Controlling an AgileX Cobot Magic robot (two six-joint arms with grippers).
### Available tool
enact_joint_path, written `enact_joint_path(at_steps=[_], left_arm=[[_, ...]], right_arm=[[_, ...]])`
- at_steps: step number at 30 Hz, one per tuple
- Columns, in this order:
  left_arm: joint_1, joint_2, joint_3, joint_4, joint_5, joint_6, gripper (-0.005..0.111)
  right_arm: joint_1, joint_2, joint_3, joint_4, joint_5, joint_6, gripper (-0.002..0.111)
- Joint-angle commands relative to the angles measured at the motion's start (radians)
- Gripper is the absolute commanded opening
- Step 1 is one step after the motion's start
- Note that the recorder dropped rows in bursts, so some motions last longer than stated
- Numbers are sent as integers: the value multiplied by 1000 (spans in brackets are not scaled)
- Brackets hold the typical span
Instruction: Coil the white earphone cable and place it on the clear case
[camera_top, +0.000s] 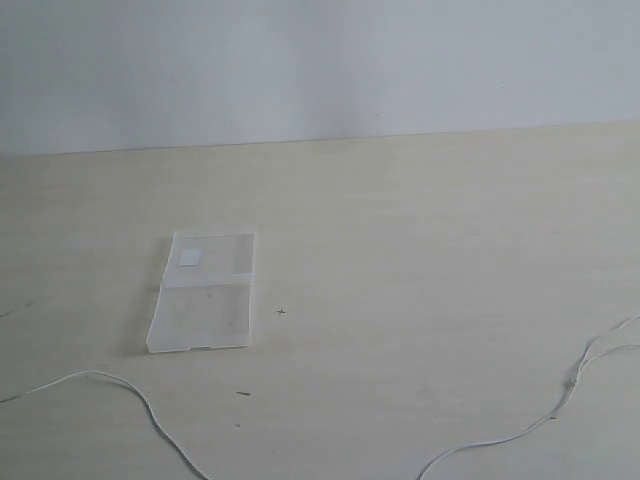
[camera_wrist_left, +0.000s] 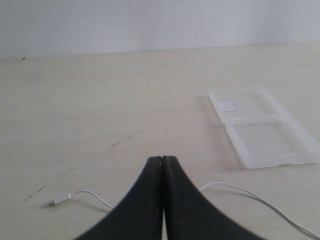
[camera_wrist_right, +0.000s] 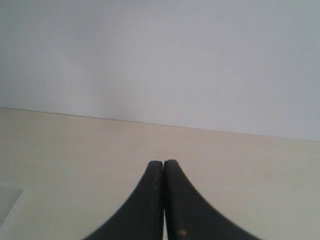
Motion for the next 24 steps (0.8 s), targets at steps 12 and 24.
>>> enact_joint_path(at_steps=[12, 24], left_arm=[[2, -6, 1, -12, -11, 0, 0], [2, -6, 1, -12, -11, 0, 0]], right_arm=[[-3, 288, -10, 167, -90, 85, 0], [149, 616, -127, 437, 561, -554, 0]])
